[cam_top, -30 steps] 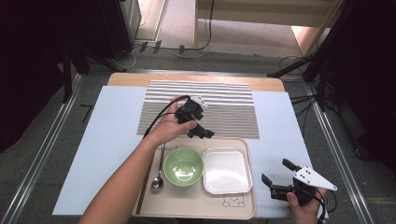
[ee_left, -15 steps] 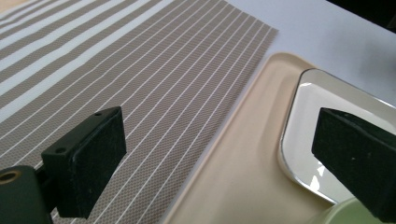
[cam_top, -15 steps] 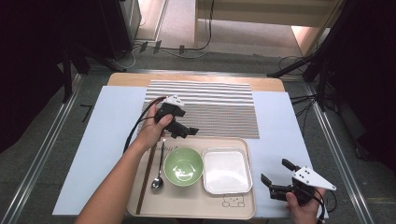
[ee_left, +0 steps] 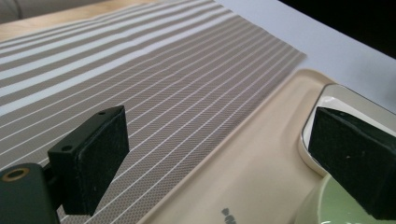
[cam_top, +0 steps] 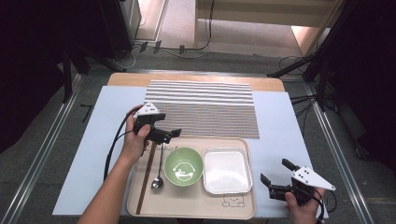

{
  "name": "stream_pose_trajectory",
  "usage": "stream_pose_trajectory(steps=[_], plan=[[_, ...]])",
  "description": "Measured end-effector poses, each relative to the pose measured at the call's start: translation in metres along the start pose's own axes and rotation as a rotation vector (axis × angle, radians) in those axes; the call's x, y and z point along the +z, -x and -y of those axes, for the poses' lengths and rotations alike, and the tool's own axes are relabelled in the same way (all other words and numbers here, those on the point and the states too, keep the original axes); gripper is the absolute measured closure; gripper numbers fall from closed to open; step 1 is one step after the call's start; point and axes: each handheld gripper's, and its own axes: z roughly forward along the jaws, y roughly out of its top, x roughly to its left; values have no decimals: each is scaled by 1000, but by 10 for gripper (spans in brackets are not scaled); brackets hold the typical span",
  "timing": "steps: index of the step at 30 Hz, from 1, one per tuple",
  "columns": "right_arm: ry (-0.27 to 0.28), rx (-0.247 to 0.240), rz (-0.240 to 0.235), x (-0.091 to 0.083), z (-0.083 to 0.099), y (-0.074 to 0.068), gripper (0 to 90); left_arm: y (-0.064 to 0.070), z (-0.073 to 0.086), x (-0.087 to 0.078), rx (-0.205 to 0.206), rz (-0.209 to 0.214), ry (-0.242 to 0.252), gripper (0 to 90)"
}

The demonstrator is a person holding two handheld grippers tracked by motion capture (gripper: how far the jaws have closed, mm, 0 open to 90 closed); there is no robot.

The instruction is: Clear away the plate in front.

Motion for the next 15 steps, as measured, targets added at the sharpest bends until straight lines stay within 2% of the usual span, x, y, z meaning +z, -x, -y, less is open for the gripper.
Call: stream_pose_trajectory(steps=[7, 15], plan=[[15, 9, 2, -2, -1, 1, 0, -4, 21, -23, -29, -43, 37, 50], [41, 17, 5, -7, -5, 3, 0, -5, 45, -51, -38, -87, 67, 57]])
